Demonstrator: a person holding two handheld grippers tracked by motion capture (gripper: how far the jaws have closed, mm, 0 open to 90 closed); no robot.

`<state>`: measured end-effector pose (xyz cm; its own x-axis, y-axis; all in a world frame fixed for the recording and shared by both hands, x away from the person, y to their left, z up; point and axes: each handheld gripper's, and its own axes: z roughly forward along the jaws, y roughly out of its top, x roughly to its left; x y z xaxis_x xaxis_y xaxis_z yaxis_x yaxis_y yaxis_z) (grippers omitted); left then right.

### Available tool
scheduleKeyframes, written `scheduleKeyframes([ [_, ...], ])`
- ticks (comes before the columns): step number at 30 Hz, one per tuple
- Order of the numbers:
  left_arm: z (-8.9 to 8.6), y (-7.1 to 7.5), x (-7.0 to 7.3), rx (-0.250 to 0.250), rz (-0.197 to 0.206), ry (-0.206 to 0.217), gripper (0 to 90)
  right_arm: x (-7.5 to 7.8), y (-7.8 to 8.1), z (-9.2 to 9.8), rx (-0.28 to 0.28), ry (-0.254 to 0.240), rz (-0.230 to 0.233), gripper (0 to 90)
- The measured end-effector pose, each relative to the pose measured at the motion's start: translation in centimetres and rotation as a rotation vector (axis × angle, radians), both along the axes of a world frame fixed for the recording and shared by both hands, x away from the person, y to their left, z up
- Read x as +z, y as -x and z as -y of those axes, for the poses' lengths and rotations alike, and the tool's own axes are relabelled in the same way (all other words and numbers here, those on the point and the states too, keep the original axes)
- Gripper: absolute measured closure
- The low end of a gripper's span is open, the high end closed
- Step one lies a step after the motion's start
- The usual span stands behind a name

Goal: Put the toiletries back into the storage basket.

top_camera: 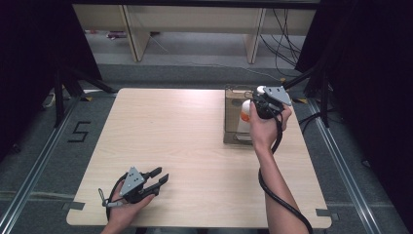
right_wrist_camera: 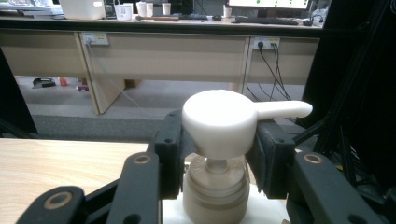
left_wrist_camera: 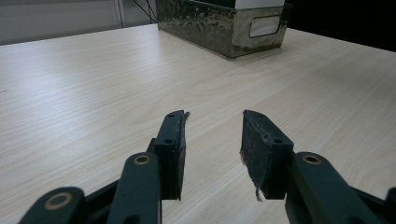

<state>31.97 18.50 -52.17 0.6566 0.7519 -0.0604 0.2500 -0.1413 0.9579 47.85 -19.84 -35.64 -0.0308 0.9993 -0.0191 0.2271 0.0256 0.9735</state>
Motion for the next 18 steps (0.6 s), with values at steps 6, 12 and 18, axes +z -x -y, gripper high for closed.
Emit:
scheduleKeyframes([
  [6, 0.02, 0.0, 0.0, 0.0, 0.0, -0.002, 59.5, -0.01, 0.05, -0.11, 0.0, -0.009, -0.002, 60.2],
  [12, 0.08, -0.06, -0.05, -0.004, 0.004, 0.006, 59.4, -0.16, 0.16, -0.07, 0.002, -0.012, 0.003, 60.1],
  [18, 0.1, 0.03, 0.0, 0.0, 0.0, 0.0, 59.4, -0.29, 0.4, -0.13, 0.007, 0.008, 0.012, 59.8],
])
